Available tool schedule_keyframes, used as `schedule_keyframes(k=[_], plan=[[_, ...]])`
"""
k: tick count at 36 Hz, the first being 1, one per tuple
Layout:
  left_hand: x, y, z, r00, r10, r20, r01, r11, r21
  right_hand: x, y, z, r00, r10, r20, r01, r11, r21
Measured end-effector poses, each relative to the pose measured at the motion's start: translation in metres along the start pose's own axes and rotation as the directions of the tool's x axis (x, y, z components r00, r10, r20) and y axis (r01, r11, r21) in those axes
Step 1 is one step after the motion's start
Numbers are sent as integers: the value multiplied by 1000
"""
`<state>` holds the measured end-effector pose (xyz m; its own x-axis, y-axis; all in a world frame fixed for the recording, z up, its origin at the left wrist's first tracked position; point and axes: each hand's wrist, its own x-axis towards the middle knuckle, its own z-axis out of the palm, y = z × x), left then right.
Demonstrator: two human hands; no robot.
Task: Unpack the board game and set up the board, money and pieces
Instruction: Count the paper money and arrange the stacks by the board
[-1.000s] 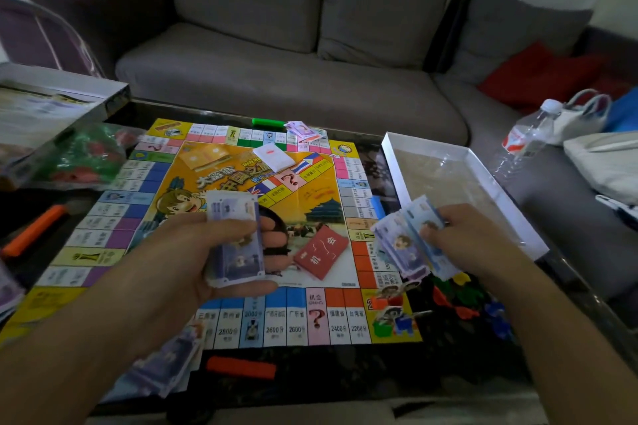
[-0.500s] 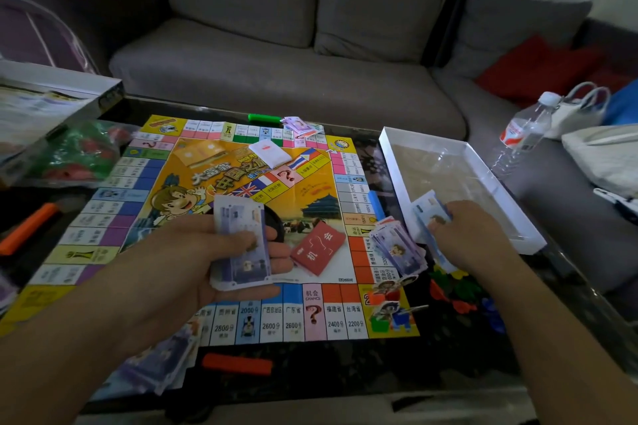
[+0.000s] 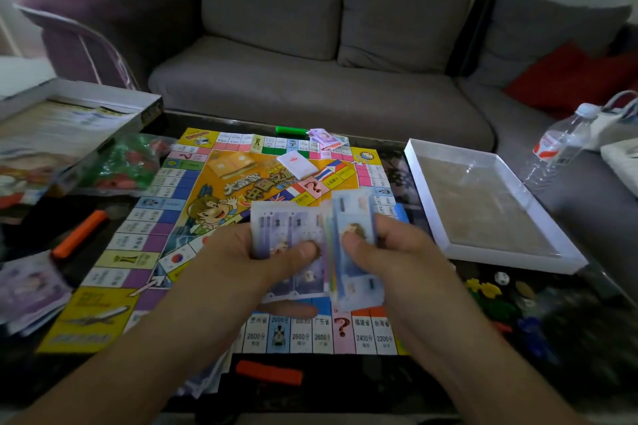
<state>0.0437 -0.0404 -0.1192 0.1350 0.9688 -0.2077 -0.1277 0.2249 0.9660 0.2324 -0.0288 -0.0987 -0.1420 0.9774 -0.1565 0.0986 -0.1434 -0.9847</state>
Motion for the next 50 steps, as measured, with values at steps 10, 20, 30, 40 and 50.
schedule_keyframes(k=[10, 20, 30, 40, 50], plan=[[-5, 7, -10, 997, -64, 53, 70, 990, -119, 7, 5, 18, 999, -38, -37, 35, 996, -81], [-7, 10, -19, 991, -68, -111, 60, 995, -80, 9, 9, 31, 996, -51, -77, 43, 994, -101], [-8, 15, -20, 984, -64, -165, 63, 998, -8, 12, 13, 28, 991, -78, -108, 59, 984, -167], [-3, 13, -25, 983, -83, -163, 90, 995, 37, 12, 15, 26, 992, -89, -90, 72, 981, -181], [-5, 10, -25, 984, -35, -173, 38, 999, 11, 12, 17, 30, 994, -87, -63, 77, 987, -142]])
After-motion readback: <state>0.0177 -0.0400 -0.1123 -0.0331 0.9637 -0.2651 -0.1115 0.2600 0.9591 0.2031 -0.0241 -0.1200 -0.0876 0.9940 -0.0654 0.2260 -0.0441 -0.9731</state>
